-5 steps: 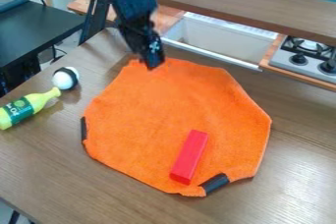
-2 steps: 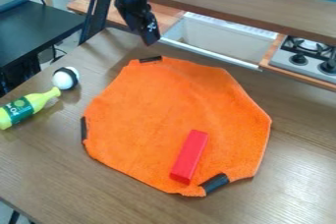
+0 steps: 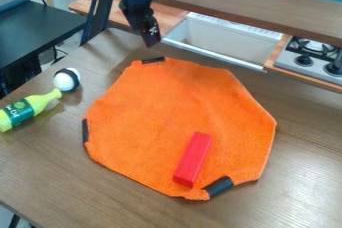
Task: Fold the cloth from top left to bottom right
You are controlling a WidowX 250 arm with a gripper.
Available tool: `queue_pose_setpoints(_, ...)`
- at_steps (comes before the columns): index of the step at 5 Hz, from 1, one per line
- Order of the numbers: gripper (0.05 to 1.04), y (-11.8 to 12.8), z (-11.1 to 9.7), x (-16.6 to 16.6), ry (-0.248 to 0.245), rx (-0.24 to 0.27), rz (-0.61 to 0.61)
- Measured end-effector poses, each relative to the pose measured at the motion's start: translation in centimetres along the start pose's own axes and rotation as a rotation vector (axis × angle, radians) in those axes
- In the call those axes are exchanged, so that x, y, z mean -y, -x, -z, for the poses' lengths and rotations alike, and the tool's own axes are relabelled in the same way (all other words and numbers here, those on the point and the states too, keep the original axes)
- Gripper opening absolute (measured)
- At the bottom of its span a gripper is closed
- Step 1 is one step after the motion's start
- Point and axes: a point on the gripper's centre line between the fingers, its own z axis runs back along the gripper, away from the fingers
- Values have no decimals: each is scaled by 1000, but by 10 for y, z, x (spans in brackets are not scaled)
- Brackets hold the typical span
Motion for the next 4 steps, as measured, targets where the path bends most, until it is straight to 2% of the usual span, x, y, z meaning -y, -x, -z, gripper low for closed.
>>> queue_pose_setpoints(1,1001,0,10,-8,-8,-5,-3)
queue_pose_setpoints(2,1001,2,17,-15,-37,-8,-11)
queue_pose_setpoints(4,1001,3,43,-30,-58,-31,-65)
